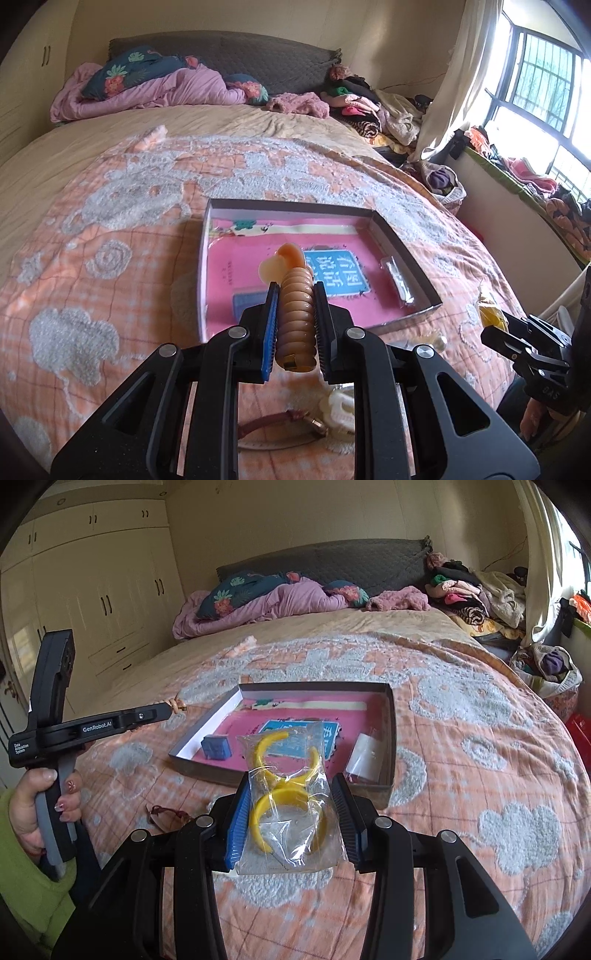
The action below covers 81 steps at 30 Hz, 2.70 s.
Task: Organize jewelry
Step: 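Carry orange coil with left tool while right tool carries bangle bag over tray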
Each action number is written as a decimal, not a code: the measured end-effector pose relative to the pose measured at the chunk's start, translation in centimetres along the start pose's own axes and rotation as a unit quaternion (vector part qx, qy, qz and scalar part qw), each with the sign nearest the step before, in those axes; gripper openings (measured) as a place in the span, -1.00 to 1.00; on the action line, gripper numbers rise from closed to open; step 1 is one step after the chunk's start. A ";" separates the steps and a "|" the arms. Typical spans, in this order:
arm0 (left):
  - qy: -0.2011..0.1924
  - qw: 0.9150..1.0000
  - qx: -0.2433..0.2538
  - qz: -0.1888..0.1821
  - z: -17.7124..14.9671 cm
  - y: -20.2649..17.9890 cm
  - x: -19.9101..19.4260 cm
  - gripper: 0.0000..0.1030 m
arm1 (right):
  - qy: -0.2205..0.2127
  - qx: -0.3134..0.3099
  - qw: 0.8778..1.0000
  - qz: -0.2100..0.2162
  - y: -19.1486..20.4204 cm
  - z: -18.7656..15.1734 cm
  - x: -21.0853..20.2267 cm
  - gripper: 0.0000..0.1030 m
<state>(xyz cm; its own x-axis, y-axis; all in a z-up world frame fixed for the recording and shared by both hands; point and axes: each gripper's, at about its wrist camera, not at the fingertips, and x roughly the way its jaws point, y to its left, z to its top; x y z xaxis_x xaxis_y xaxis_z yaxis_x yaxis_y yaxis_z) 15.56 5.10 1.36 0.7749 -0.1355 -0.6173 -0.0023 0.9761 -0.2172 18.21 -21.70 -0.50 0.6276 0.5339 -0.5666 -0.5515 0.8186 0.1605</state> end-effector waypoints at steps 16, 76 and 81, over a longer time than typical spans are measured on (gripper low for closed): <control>-0.010 1.000 0.013 -0.019 2.7 -2.1 2.3 -0.79 | -0.050 -0.004 0.999 -0.010 -0.7 4.7 0.2 -0.20; 0.084 0.995 0.042 -0.029 -0.3 -3.4 11.8 -0.78 | 0.049 0.035 0.996 -0.063 -6.9 4.1 12.4 -0.20; 0.086 0.995 0.043 -0.028 -0.4 -3.4 11.9 -0.78 | 0.056 0.037 0.996 -0.065 -7.1 3.6 12.8 -0.20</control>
<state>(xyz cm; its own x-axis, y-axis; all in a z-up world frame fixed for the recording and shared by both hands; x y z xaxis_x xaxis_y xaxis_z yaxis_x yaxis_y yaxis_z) 24.56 0.13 -5.58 0.6524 -0.2096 -0.7283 0.0968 0.9762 -0.1942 32.13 -19.89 -5.93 0.6231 0.3993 -0.6725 -0.4257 0.8945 0.1366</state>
